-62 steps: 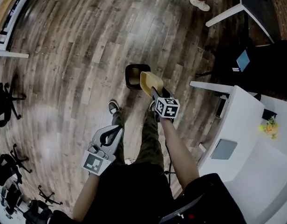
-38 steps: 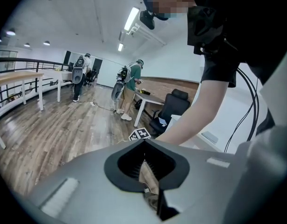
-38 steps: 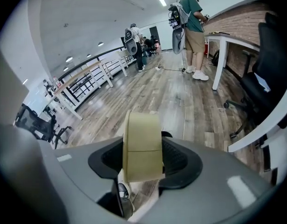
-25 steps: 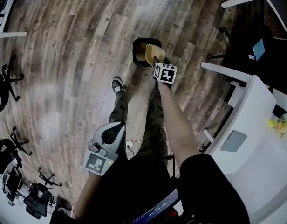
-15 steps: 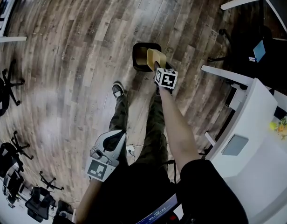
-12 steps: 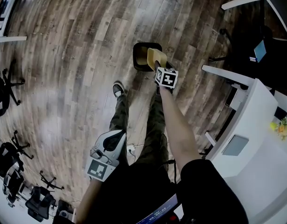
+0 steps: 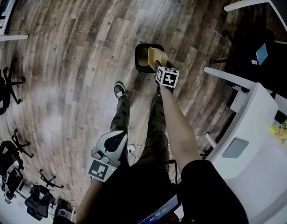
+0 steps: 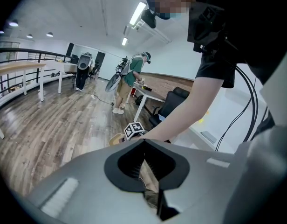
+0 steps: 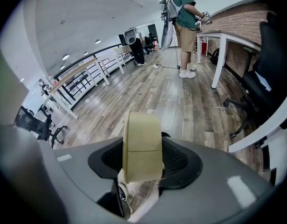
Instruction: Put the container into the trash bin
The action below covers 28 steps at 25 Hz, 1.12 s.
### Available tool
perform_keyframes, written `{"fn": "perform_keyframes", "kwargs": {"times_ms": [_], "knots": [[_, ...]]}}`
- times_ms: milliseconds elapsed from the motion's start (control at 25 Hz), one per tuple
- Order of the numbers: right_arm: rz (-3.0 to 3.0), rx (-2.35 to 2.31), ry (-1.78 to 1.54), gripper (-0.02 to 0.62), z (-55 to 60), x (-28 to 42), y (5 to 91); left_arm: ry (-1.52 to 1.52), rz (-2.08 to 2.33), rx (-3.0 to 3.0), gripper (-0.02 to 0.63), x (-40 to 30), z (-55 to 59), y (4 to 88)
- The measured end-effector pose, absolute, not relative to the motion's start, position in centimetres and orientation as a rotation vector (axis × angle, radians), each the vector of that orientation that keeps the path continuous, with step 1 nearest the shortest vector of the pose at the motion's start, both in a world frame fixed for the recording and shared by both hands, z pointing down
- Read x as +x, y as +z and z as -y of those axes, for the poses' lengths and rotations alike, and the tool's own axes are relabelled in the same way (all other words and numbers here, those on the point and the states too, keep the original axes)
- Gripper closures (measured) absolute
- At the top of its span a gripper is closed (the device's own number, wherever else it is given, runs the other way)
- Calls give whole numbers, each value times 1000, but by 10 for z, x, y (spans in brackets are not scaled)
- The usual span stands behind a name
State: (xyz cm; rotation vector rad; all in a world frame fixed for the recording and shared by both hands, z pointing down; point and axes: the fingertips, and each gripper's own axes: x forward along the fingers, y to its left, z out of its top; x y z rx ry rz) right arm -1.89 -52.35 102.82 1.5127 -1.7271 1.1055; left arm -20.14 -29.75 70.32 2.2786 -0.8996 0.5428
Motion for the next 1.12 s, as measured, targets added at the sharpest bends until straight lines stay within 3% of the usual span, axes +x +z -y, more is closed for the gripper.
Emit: {"fn": "perform_keyframes", "kwargs": {"times_ms": [1120], "knots": [[1765,1497,1138,356,531,-35,1038,520,893,2251,604,-206,304,711]]}}
